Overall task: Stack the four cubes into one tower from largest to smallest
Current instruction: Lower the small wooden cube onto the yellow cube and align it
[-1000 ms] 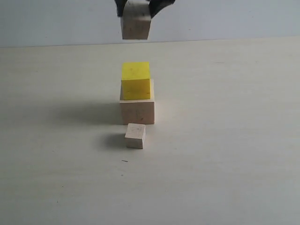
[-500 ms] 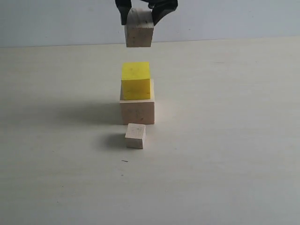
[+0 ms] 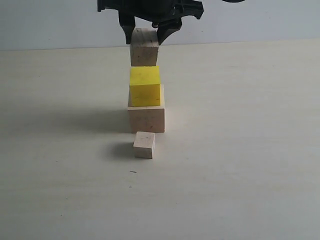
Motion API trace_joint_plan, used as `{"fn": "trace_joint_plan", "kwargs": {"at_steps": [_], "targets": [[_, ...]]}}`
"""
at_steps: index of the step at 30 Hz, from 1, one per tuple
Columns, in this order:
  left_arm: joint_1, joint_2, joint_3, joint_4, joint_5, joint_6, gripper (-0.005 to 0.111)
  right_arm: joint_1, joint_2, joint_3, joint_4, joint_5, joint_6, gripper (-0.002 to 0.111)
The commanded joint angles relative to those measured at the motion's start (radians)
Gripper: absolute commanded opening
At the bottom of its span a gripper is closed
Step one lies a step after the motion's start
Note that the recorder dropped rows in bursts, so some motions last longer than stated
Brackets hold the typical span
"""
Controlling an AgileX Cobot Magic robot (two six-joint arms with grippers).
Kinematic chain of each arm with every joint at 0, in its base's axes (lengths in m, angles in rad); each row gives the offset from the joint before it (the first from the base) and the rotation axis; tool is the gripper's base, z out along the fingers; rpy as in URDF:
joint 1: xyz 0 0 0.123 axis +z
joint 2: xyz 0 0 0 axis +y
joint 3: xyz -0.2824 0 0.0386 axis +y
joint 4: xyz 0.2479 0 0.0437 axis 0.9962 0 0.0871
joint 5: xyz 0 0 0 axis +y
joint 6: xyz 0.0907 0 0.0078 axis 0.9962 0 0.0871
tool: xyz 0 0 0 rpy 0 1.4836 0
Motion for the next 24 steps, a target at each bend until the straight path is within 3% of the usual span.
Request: {"fn": "trace_joint_plan", "kwargs": {"at_steps": [1, 8, 24], "targets": [[0.001, -0.004, 0.002, -0.003, 0.002, 0.001, 0.004, -0.004, -0.019, 0.020, 0.044, -0.008, -0.015, 0.000], [0.001, -0.004, 0.002, -0.003, 0.009, 0.001, 0.004, -0.004, -0.113, 0.132, 0.007, -0.008, -0.022, 0.000], [0.001, -0.004, 0.002, -0.003, -0.006, 0.001, 0.004, -0.004, -0.062, 0.137, 0.049, -0.008, -0.019, 0.000]]}}
